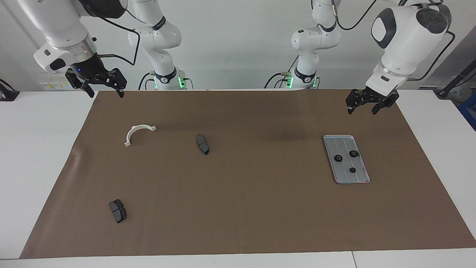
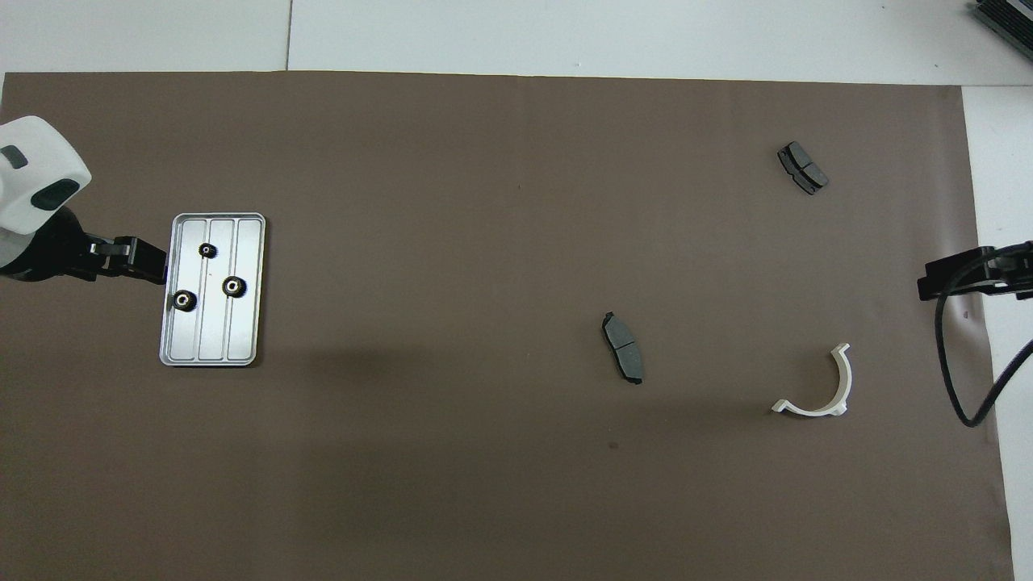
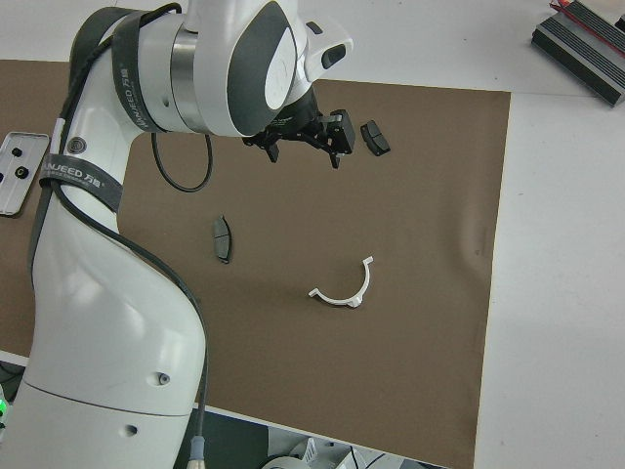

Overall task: Place bearing gear from tray to pile
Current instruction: 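Lower the left gripper onto a black gear in the tray and grasp it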

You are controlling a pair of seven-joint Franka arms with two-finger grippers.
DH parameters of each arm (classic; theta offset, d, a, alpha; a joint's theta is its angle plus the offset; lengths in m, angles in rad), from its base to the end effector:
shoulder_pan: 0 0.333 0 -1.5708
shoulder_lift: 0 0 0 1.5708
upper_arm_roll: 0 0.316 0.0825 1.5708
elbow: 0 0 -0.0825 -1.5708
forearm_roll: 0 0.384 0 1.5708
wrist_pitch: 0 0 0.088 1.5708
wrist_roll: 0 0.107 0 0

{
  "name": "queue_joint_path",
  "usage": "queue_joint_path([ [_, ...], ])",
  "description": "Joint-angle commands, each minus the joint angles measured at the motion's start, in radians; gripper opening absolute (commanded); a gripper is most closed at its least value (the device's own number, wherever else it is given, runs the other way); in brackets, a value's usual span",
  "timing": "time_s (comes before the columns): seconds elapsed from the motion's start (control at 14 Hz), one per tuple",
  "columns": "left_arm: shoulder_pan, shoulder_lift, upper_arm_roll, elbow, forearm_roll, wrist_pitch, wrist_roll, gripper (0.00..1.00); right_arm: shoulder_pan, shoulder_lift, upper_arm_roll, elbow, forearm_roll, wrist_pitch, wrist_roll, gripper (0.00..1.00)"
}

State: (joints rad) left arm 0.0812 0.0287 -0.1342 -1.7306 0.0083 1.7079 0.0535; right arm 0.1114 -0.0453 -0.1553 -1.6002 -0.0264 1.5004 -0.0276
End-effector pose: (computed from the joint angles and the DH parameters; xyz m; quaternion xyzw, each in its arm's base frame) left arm 0.5658 -0.0284 0.5443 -0.9982 0.0539 0.0256 0.0022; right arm 0.5322 -0.0284 0.6291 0.9995 -0.0085 -0.0278 0.0087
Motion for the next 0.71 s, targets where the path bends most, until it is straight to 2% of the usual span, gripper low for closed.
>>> queue_joint_path([
  [0.0, 0.011, 0.054, -0.004, -0.026, 0.001, 0.08, -0.009, 0.72, -0.006, -0.022, 0.005, -0.023, 0.013, 0.015, -0.011, 1.0],
  [0.29, 0.012, 0.091, -0.004, -0.186, 0.004, 0.338, -0.011, 0.71, -0.007, -0.022, 0.005, -0.023, 0.013, 0.015, -0.011, 1.0],
  [0.5, 0.011, 0.157, -0.004, -0.198, 0.004, 0.424, -0.041, 0.71, -0.006, -0.022, 0.005, -0.023, 0.013, 0.014, -0.011, 1.0],
  [0.64, 0.012, 0.168, -0.004, -0.242, 0.004, 0.488, -0.044, 0.71, -0.006, -0.022, 0.005, -0.023, 0.013, 0.015, -0.012, 1.0],
])
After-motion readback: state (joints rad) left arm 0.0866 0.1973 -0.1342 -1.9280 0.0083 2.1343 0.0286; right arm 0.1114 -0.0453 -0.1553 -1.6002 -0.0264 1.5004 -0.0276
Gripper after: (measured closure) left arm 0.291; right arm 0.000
